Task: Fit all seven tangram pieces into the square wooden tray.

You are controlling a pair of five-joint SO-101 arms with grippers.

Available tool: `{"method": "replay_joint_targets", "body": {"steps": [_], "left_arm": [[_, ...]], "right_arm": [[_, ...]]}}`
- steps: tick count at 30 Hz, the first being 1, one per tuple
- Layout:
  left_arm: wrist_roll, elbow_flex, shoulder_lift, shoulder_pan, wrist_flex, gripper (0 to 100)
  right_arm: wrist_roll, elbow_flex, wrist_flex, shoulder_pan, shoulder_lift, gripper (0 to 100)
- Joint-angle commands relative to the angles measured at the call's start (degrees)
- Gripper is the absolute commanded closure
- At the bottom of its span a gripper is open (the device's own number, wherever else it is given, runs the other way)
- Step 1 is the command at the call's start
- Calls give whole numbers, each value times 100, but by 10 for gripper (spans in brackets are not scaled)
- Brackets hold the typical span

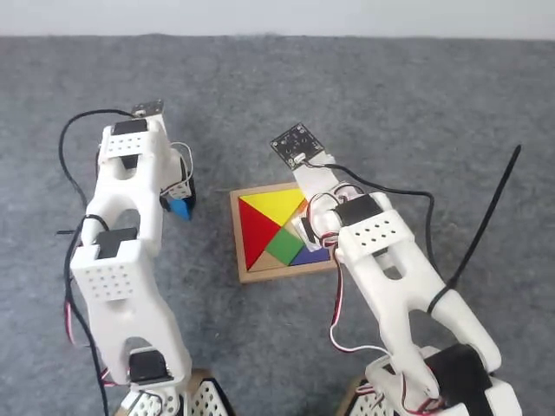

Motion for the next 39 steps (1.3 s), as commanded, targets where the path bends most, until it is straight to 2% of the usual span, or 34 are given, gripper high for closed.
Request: {"method": "replay_joint_targets", "body": {"steps": [1, 7, 12, 17, 29, 39], "left_arm": [[-79, -48, 35, 53, -9, 874], [-97, -48, 35, 44, 35, 866], [-176, -48, 35, -79, 132, 779], [-220, -66, 35, -26, 114, 833], [-211, -66, 35, 35, 62, 885], [-220, -66, 35, 35, 62, 885]], "right_arm": [[88, -35, -101, -13, -321, 976], [88, -35, -101, -13, -321, 976], [97, -35, -101, -13, -321, 976], [97, -35, -101, -13, -321, 976], [97, -35, -101, -13, -321, 976], [97, -35, -101, -13, -321, 976]]}}
